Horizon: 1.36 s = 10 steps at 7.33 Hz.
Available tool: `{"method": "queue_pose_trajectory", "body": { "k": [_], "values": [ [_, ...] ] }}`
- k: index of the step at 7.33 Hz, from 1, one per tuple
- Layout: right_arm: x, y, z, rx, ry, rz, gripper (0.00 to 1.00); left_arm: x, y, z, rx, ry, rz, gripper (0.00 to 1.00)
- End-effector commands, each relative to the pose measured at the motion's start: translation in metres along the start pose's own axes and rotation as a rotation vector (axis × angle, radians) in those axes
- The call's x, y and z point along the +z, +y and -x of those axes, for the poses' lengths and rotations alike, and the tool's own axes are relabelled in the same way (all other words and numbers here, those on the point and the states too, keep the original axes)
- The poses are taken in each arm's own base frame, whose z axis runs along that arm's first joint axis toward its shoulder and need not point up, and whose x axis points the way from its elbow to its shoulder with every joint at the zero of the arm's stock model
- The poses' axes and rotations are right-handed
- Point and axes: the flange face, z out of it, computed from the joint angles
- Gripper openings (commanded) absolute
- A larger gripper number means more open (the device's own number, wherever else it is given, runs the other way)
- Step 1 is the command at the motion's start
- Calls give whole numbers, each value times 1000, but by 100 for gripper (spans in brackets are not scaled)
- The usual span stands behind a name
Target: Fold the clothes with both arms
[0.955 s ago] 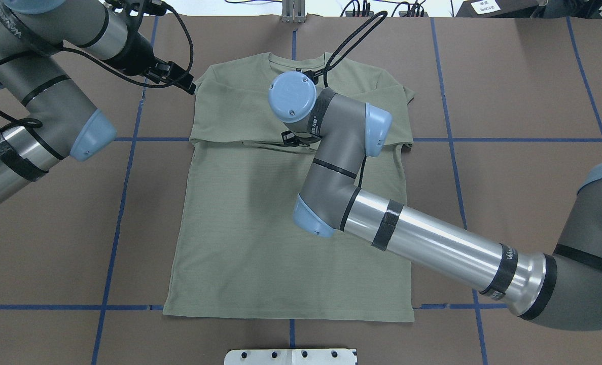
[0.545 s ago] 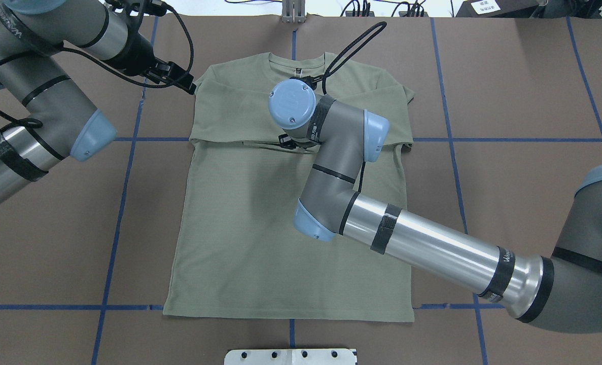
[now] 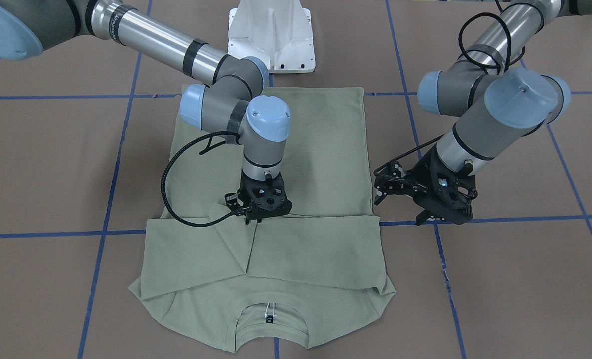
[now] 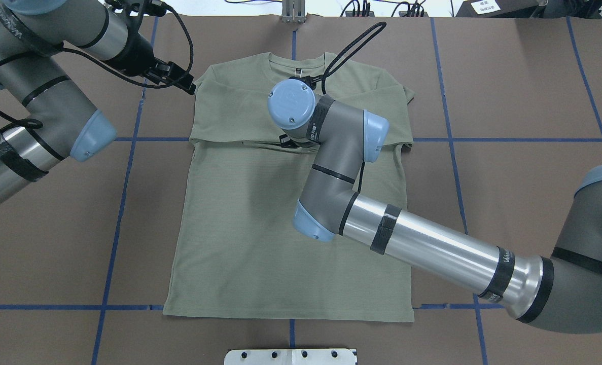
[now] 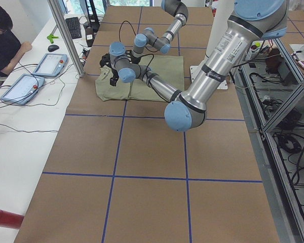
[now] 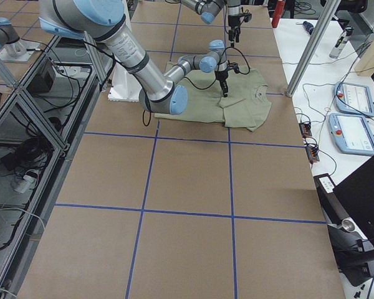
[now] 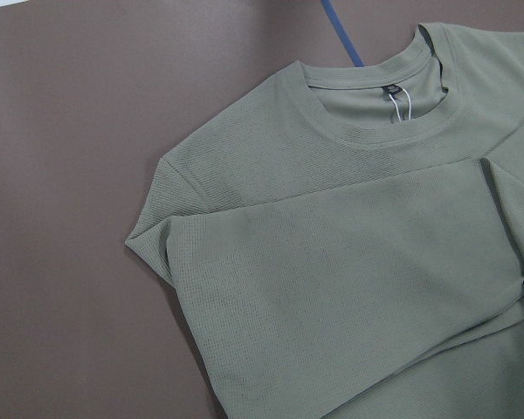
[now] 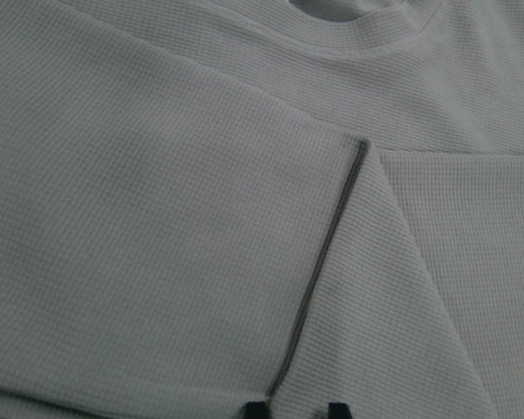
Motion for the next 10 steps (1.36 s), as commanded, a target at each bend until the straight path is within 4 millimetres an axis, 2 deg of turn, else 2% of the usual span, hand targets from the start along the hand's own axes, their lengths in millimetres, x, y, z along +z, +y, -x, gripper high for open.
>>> {"method": "queue_pose_trajectory", "body": {
  "k": [1, 2, 3, 4, 5, 6, 7, 9, 10],
  "values": [
    [1, 3, 2, -3, 0, 3, 32, 0, 0, 0, -1, 0, 0, 100],
    [3, 4, 1, -3, 3, 5, 9, 0, 0, 0, -1, 0, 0, 100],
    [5, 5, -2, -2, 5, 6, 0, 0, 0, 0, -1, 0, 0, 100],
    [3, 5, -3, -1, 2, 5, 0, 0, 0, 0, 0, 1, -1, 100],
    [-5, -3, -12, 9, 12, -1, 0, 0, 0, 0, -1, 1, -1, 100],
    [-21, -16, -33, 18, 40, 2, 0, -1, -1, -2, 0, 3, -4, 100],
    [-21, -24, -58, 19, 61, -2, 0, 0, 0, -2, 0, 3, -2, 100],
    [-12, -48, -124, -58, 108, -13, 0, -1, 0, -3, 1, 4, -4, 100],
    [-2, -53, -152, -88, 131, -9, 0, -2, 0, -4, 3, 6, -6, 100]
  ]
}}
